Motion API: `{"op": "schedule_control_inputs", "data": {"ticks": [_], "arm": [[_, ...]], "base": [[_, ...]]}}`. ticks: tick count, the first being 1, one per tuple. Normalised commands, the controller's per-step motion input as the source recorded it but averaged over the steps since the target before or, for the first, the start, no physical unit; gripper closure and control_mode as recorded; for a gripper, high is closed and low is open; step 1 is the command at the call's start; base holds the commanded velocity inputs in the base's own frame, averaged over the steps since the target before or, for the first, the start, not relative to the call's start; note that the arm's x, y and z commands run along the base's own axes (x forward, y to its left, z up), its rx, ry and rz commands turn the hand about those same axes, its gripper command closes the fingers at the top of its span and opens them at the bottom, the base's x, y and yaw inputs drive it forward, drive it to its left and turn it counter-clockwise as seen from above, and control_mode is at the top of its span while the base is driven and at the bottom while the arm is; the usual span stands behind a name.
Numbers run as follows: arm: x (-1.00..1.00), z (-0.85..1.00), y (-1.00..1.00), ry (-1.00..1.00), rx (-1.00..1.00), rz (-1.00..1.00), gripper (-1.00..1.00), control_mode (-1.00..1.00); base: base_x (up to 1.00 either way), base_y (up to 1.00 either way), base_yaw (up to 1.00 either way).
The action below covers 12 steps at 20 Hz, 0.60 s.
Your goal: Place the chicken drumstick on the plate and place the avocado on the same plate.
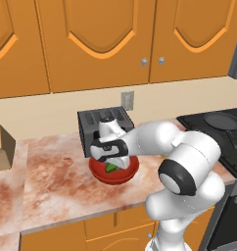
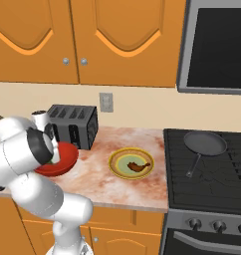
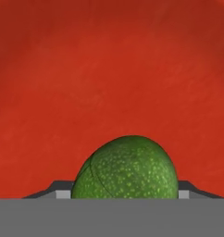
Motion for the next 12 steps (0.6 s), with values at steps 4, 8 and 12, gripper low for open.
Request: {"op": "schedule_control_inputs", "data": {"ticks": [4,8,12], "arm": [[-0.21,-0.01,-0.05,-0.11,0.00,-0.09,1.00,-1.00],[-0.30,0.18,-0.15,-0.07,0.00,-0.01,1.00,-1.00],[-0.25,0.45,-0.20,0.00,0.01,0.00,1.00,-1.00]], "base": [[0.00,0.00,0.00],[0.00,0.00,0.00],[0.00,0.00,0.00]]}}
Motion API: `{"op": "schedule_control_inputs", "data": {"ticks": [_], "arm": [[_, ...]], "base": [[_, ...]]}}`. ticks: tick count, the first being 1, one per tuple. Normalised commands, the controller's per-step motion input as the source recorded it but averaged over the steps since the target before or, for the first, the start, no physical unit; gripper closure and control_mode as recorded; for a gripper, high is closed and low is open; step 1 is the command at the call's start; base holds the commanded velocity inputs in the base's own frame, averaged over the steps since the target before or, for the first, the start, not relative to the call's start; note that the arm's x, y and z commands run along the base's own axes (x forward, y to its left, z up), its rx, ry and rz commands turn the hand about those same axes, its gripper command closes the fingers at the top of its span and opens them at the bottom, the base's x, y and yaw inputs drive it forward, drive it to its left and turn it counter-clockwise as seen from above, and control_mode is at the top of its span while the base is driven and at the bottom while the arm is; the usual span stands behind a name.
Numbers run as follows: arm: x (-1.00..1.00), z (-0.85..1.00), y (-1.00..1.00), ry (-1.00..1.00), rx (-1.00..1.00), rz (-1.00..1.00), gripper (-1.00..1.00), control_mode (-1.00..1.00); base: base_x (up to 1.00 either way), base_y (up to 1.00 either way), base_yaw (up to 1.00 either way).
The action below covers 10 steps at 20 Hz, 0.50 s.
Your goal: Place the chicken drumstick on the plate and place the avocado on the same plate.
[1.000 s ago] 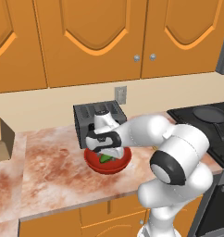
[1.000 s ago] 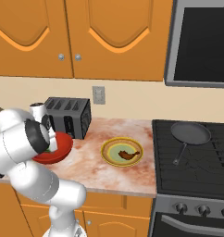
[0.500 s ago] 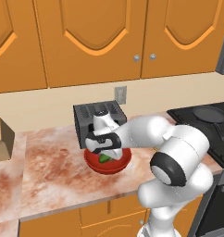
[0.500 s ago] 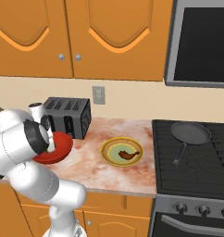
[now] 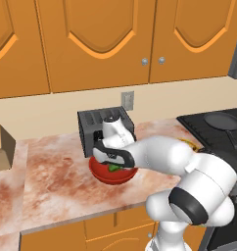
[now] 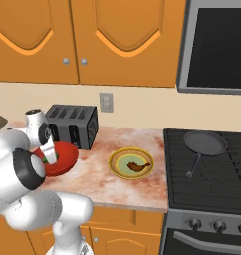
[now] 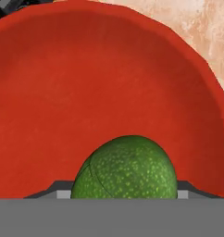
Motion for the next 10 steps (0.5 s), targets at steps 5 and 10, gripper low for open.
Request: {"op": "schedule_control_inputs", "data": {"ticks": [5,10], "arm": [[-0.21,0.59,-0.25,0.12,0.14,0.00,1.00,-1.00],[-0.30,0.53,-0.40,0.06,0.16,0.04,1.00,-1.00]], "base": [[0.00,0.00,0.00],[0.00,0.00,0.00]]}}
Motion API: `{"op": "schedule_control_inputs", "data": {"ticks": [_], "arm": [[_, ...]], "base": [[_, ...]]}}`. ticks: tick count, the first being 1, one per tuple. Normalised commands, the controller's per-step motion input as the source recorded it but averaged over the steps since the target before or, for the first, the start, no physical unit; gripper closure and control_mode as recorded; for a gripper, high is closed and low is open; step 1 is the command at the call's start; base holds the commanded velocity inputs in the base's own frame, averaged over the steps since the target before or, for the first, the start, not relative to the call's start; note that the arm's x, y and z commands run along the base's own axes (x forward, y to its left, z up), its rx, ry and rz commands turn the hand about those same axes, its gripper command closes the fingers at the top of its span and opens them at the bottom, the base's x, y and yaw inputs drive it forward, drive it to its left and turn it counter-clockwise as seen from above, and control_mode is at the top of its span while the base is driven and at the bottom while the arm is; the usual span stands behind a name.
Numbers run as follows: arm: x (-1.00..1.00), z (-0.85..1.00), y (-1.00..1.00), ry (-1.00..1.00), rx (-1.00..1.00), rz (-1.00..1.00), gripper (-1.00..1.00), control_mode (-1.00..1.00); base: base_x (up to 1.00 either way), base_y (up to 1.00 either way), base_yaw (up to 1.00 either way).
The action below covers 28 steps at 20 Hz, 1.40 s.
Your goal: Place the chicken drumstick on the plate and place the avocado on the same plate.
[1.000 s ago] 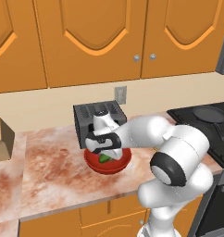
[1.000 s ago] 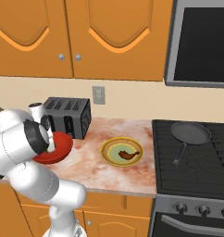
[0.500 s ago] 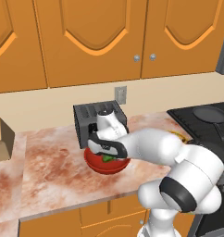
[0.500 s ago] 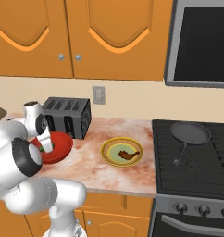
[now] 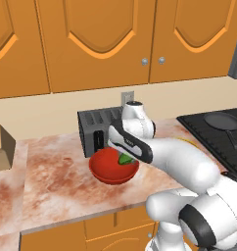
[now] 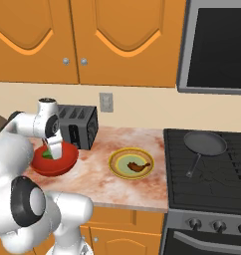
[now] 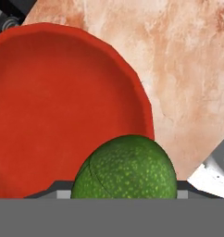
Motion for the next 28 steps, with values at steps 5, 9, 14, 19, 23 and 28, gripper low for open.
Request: {"op": "schedule_control_inputs", "data": {"ticks": [5,9,14,19,23,28], "arm": [[-0.32,0.39,-0.47,-0.02,0.05,0.05,1.00,-1.00],[-0.25,0.27,-0.52,-0.01,0.00,0.04,1.00,-1.00],[-0.17,0.19,-0.57,0.00,-0.04,0.07,1.00,-1.00],[-0.07,0.06,-0.65,0.00,-0.07,0.10,1.00,-1.00],[-0.02,0.00,-0.66,0.00,-0.11,0.08,1.00,-1.00],[-0.03,0.01,-0.67,-0.11,-0.09,0.07,1.00,-1.00]], "base": [[0.00,0.00,0.00],[0.00,0.00,0.00],[0.00,0.00,0.00],[0.00,0.00,0.00],[0.00,0.00,0.00],[0.00,0.00,0.00]]}}
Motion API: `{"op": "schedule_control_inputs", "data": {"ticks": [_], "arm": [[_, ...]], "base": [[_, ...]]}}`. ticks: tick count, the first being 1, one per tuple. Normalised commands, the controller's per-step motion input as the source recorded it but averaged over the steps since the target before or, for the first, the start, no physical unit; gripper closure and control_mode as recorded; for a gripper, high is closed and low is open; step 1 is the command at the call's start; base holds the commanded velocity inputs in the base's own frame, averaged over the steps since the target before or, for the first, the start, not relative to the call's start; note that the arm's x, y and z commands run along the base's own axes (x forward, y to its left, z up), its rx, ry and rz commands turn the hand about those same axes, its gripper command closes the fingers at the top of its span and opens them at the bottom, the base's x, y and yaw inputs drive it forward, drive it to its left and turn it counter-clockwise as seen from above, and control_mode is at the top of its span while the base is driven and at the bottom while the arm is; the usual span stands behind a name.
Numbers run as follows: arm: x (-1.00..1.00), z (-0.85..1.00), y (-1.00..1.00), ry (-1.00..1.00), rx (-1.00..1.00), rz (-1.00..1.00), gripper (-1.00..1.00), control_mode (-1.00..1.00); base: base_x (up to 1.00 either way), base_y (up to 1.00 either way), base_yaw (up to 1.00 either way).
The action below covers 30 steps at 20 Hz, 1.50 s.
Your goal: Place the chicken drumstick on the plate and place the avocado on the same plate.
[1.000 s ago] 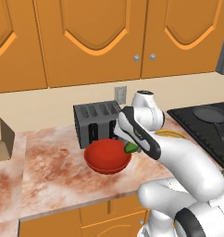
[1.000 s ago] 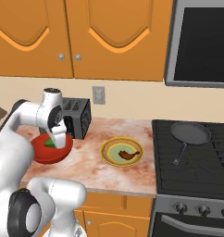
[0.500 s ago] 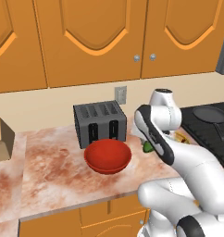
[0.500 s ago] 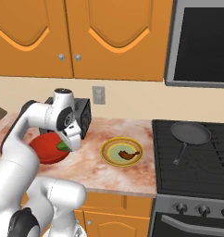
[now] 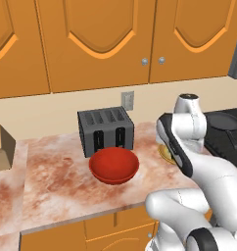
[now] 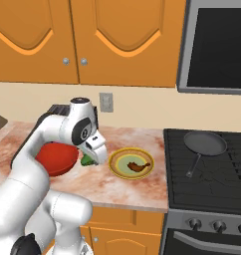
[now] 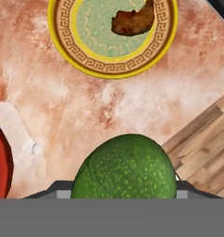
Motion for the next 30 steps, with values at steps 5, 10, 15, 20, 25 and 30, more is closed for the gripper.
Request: {"op": "schedule_control_inputs", "data": {"ticks": [5,10,15,20,25,30], "arm": [[0.13,-0.03,-0.59,-0.02,-0.05,0.07,1.00,-1.00],[0.43,-0.05,-0.43,0.00,0.00,0.19,1.00,-1.00],[0.58,-0.06,-0.30,0.00,0.02,0.27,1.00,-1.00],[0.55,-0.19,-0.09,0.00,0.00,0.22,1.00,-1.00],[0.46,-0.24,0.00,0.00,0.00,0.16,1.00,-1.00],[0.32,-0.24,0.00,0.00,0.00,0.12,1.00,-1.00]], "base": [[0.00,0.00,0.00],[0.00,0.00,0.00],[0.00,0.00,0.00],[0.00,0.00,0.00],[0.00,0.00,0.00],[0.00,0.00,0.00]]}}
